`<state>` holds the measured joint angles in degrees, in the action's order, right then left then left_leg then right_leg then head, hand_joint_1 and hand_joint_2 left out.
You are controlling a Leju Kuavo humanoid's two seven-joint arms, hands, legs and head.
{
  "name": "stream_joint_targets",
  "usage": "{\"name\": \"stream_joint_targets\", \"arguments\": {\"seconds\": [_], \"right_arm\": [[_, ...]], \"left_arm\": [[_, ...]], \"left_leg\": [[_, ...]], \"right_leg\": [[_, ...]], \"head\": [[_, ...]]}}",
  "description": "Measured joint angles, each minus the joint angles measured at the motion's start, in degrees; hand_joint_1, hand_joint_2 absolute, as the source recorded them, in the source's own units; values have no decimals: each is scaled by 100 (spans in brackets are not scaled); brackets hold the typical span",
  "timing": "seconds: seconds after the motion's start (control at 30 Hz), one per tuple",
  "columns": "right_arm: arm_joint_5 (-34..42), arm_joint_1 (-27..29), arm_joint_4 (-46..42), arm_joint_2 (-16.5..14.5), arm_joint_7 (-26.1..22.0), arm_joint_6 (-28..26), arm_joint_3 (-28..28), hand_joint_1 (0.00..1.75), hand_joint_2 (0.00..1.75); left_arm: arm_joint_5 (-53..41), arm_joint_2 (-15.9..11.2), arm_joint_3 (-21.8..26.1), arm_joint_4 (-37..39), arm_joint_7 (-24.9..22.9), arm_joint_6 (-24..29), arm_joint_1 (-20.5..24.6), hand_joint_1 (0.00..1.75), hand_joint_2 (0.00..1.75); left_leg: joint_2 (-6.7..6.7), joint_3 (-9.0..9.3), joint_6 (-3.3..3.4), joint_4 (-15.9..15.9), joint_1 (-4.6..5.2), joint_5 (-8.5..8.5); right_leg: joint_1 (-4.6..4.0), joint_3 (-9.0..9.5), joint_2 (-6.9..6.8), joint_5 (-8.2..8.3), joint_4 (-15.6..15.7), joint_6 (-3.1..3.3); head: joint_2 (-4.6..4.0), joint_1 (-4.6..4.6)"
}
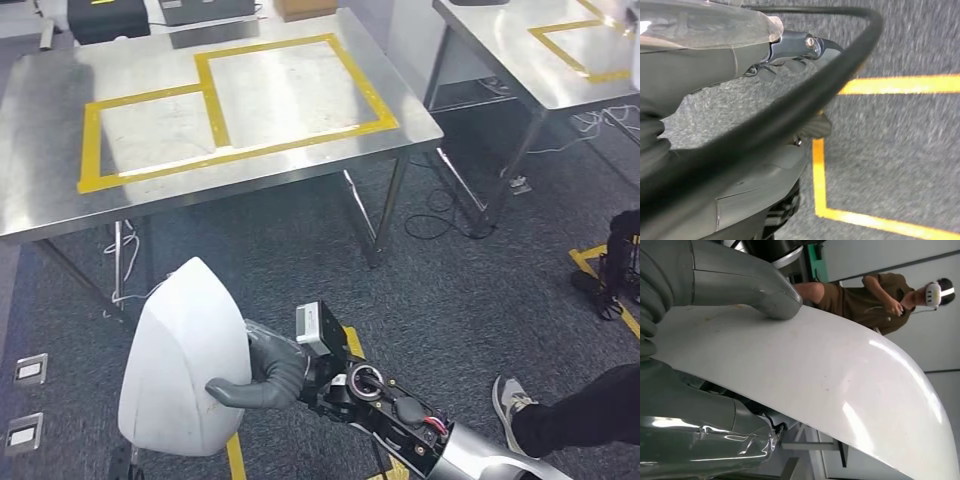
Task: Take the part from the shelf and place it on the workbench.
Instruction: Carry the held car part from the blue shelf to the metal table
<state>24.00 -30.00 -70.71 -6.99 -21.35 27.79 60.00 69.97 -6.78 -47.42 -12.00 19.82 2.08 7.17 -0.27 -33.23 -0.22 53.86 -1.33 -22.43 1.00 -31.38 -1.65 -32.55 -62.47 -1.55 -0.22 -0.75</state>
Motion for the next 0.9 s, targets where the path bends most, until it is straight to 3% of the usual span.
{"name": "stream_joint_targets", "arguments": {"seconds": [0.07,0.1,0.13,0.23,0.3,0.37,0.43,0.47,0.53,0.6,0.63,0.67,0.73,0.77,0.8,0.83,0.9], "right_arm": [[0,19,3,7,6,-3,2,173,175],[0,27,4,10,8,-3,3,173,175],[1,31,4,12,9,-3,4,173,175],[28,26,4,13,8,8,3,173,175],[75,20,4,13,3,42,2,173,175],[111,15,3,11,-2,72,2,173,175],[124,11,2,6,-7,85,1,173,175],[128,8,2,3,-9,89,1,173,175],[132,13,5,2,-11,93,0,173,175],[131,27,10,2,-9,93,2,173,175],[132,31,13,2,-9,93,3,173,175],[132,30,15,2,-10,93,3,173,175],[133,27,17,2,-11,92,1,173,175],[131,25,17,2,-10,92,1,173,175],[131,24,17,2,-9,92,0,173,175],[130,24,17,2,-9,92,-1,173,175],[130,23,17,2,-9,93,0,173,175]], "left_arm": [[-1,0,-1,0,-8,0,10,0,175],[-1,0,-1,0,-11,0,7,0,175],[-1,1,-1,0,-14,0,2,0,175],[0,15,-1,0,-15,-2,1,0,175],[-1,25,-1,0,-15,-4,-10,0,175],[-2,15,-2,1,-17,-4,-40,0,175],[-3,8,-3,1,-21,-4,-54,0,175],[-3,5,-3,1,-23,-4,-40,0,175],[-3,11,-3,0,-27,-4,-3,0,175],[-3,12,-3,1,-29,-4,7,0,175],[-3,10,-3,2,-31,-4,2,0,175],[-3,6,-3,2,-32,-3,-2,0,175],[-3,-3,-3,2,-31,-2,0,0,175],[-3,-7,-3,2,-31,-2,7,0,175],[-2,-7,-3,2,-31,-4,11,0,175],[-2,-5,-4,2,-31,-6,13,0,175],[-2,-1,-5,2,-32,-8,2,0,175]], "left_leg": [[-129,5,31,2,27,-6],[-204,12,37,4,43,-9],[-288,25,40,5,58,-12],[-486,61,37,14,83,-23],[-570,24,-3,25,69,-17],[-615,-15,-75,18,51,1],[-434,-74,-134,148,64,-96],[-298,-176,-156,370,73,-232],[-90,-561,-204,1148,53,-615],[-40,-857,-261,1729,11,-784],[-27,-840,-284,1697,-10,-705],[-13,-693,-303,1416,-30,-533],[29,-233,-319,552,-48,-171],[35,-70,-294,235,-44,-75],[36,15,-261,65,-44,-43],[22,26,-227,34,-37,-59],[8,36,-195,33,-38,-66]], "right_leg": [[-4,-410,118,-300,-828,11],[-8,-516,139,-291,-996,27],[-15,-508,159,-150,-908,55],[-50,-71,347,546,263,192],[-74,103,460,675,708,245],[-78,156,451,671,791,258],[-45,198,396,725,857,293],[-26,211,355,748,891,309],[-27,208,268,757,904,329],[-27,199,189,752,902,327],[-22,199,164,747,901,320],[-13,204,146,739,895,306],[-9,203,123,704,861,251],[-17,200,116,684,841,215],[-34,193,112,658,820,182],[-48,191,111,629,809,191],[-50,204,110,611,801,274]], "head": [[0,78],[0,102],[0,122],[0,157],[0,177],[0,188],[0,155],[0,113],[0,21],[0,-28],[0,-48],[0,-68],[0,-121],[0,-141],[0,-148],[0,-140],[0,-69]]}}
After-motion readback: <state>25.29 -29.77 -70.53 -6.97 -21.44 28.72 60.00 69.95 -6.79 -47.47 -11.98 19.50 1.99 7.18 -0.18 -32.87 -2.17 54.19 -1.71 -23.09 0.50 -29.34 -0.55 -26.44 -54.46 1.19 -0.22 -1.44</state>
